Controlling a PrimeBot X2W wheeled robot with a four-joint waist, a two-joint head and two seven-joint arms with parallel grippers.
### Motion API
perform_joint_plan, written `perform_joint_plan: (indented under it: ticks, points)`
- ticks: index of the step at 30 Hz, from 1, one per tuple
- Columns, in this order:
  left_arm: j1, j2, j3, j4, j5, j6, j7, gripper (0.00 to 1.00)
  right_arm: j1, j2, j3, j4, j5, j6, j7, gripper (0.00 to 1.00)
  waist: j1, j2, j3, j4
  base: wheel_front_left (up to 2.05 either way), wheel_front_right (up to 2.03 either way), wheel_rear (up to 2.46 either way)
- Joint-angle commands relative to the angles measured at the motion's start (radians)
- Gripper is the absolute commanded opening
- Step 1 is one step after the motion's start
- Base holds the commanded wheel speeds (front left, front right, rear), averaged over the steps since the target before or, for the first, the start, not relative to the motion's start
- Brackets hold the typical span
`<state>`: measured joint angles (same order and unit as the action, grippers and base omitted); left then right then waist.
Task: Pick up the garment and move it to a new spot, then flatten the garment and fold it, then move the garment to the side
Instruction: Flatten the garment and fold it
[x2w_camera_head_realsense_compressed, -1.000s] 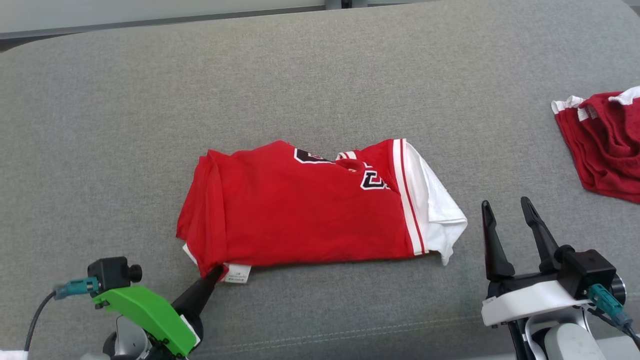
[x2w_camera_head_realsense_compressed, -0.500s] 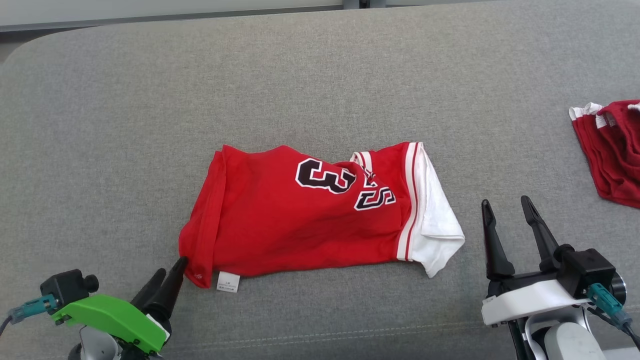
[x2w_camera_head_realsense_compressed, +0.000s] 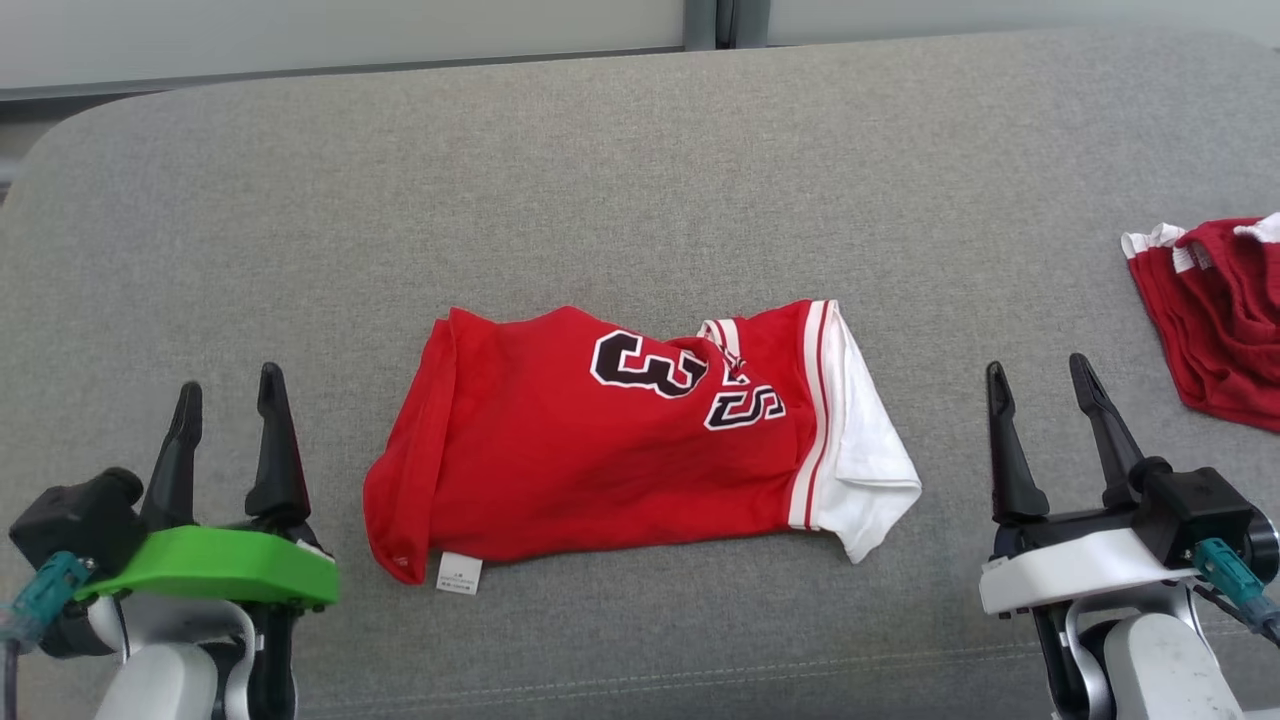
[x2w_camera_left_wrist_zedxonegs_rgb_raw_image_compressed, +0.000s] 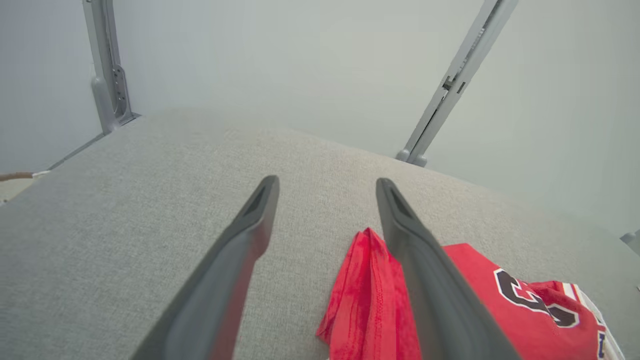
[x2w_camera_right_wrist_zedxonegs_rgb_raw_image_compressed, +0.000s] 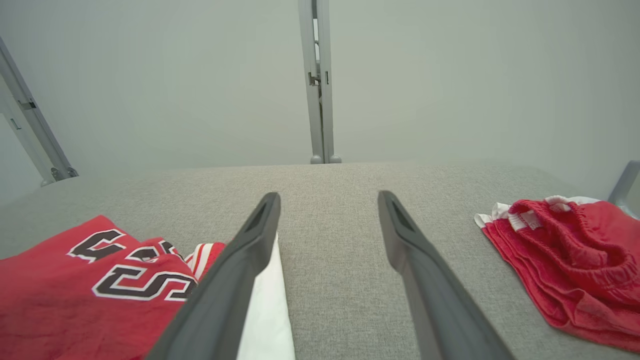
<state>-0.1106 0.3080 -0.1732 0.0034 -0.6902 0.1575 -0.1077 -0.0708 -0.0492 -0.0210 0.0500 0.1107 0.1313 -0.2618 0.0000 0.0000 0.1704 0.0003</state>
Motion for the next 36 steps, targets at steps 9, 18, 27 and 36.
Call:
perform_joint_plan:
  ticks: [9,18,27,36]
  points:
    - [0.012,0.005,-0.073,0.000,0.190,0.072,-0.109,1.00,0.006,-0.002,0.025,0.009,-0.057,-0.001,0.010,1.00,0.0000,0.0000,-0.087,-0.011,0.00,0.00,0.00]
    - [0.092,0.016,-0.119,0.031,0.234,0.043,-0.139,1.00,0.083,-0.003,0.065,-0.005,-0.059,-0.001,0.043,1.00,0.0000,0.0000,-0.159,-0.004,0.00,0.00,0.00]
    - [0.116,0.044,-0.145,0.076,0.252,0.020,-0.141,1.00,0.139,-0.002,0.087,-0.020,-0.061,-0.001,0.078,1.00,0.0000,0.0000,-0.191,-0.004,0.00,0.00,0.00]
    - [0.119,0.050,-0.149,0.076,0.253,0.034,-0.131,1.00,0.168,-0.003,0.089,-0.044,-0.066,-0.001,0.099,1.00,0.0000,0.0000,-0.197,-0.003,0.00,0.00,0.00]
